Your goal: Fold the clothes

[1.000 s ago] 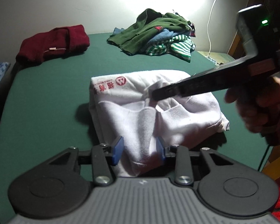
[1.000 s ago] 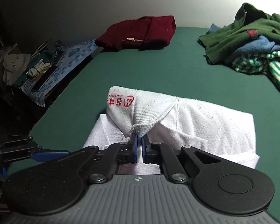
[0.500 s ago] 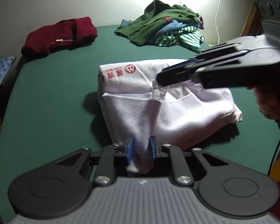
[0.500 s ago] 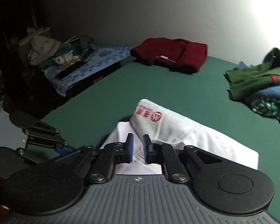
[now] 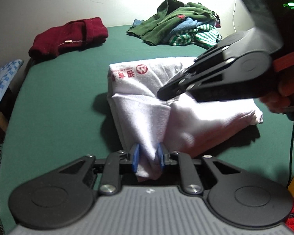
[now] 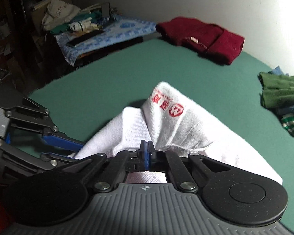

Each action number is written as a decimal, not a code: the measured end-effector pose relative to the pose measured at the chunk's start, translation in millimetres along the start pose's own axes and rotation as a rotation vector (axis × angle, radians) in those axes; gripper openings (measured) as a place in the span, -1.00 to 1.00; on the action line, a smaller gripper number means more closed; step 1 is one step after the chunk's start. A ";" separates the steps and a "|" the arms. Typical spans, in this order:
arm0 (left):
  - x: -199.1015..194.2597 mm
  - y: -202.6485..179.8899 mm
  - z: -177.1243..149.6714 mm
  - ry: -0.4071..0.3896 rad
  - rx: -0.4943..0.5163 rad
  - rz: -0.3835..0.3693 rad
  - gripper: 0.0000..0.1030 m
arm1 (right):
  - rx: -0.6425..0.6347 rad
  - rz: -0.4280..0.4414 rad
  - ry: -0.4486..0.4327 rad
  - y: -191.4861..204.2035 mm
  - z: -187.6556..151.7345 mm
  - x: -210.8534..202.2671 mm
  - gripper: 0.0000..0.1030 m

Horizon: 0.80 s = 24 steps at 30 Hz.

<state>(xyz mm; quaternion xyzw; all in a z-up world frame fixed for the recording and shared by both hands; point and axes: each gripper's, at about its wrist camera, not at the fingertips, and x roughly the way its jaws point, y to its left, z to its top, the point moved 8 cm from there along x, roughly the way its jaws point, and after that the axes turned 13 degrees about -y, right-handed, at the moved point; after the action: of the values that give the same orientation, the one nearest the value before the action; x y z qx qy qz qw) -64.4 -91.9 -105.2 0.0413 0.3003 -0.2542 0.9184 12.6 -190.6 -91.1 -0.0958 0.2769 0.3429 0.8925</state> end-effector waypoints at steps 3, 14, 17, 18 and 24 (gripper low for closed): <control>-1.2 -1.3 -0.1 0.001 0.011 0.002 -0.66 | -0.013 0.023 -0.008 -0.9 2.1 -2.3 -0.90; -3.7 -5.2 -0.9 -0.001 0.041 0.018 -0.71 | -0.110 0.017 0.076 -6.5 -6.0 9.7 -1.00; -7.6 -6.6 1.5 -0.007 0.044 -0.002 -0.79 | -0.120 0.025 0.066 -5.3 -9.9 -9.0 -1.00; -8.3 -7.2 1.9 -0.007 0.047 -0.013 -0.84 | -0.121 0.027 0.078 -5.5 -13.4 -10.9 -1.00; 0.5 -1.6 -7.4 0.035 0.064 -0.014 -0.84 | 0.070 -0.089 0.009 -34.0 -21.5 -36.8 -0.68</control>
<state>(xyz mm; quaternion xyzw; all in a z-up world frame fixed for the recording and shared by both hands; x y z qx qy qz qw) -68.8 -91.8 -111.5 0.0729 0.3084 -0.2695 0.9094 3.5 -244.2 -88.9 -0.0783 0.2882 0.2925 0.9085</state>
